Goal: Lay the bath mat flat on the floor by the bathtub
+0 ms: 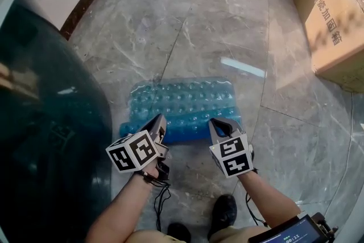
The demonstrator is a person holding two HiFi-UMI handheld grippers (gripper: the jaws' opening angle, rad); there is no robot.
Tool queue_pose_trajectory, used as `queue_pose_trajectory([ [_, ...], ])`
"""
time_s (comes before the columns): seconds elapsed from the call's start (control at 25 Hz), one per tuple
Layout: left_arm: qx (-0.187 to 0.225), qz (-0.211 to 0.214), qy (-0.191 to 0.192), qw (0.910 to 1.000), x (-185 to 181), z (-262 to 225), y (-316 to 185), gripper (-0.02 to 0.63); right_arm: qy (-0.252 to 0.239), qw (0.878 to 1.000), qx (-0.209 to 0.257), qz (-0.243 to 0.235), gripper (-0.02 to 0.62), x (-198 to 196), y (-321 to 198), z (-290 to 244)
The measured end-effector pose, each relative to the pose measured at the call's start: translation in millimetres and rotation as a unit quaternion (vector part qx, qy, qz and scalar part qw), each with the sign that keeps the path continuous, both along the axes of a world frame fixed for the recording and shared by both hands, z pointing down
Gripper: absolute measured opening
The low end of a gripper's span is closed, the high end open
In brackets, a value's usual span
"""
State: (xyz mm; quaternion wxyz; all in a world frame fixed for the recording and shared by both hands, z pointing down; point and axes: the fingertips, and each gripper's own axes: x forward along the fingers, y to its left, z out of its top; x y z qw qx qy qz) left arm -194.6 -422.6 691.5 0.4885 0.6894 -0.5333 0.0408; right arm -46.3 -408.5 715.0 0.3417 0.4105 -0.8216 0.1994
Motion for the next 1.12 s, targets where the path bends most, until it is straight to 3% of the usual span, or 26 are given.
queue_pose_trajectory([
  [0.24,-0.038,0.026,-0.046,0.9979,2,25,15,0.005,-0.008,0.999,-0.028,-0.013,0.008,4,53,7],
  [0.4,-0.043,0.078,-0.092,0.9918,11,35,25,0.005,-0.028,0.997,-0.066,-0.023,0.008,1,74,13],
  [0.48,-0.043,0.102,-0.113,0.9874,17,39,36,0.005,-0.047,0.997,-0.057,-0.027,0.008,-3,72,-4],
  [0.68,-0.032,0.1,-0.086,0.9908,22,38,63,0.003,-0.046,0.998,-0.017,-0.026,0.009,-5,28,-31],
  [0.92,-0.021,0.111,-0.068,0.9913,31,34,92,0.003,0.0,0.999,-0.03,-0.038,0.009,-7,12,-9],
  [1.12,-0.013,0.152,-0.072,0.9857,37,20,98,0.005,0.068,0.995,-0.037,-0.056,0.009,-9,23,19],
])
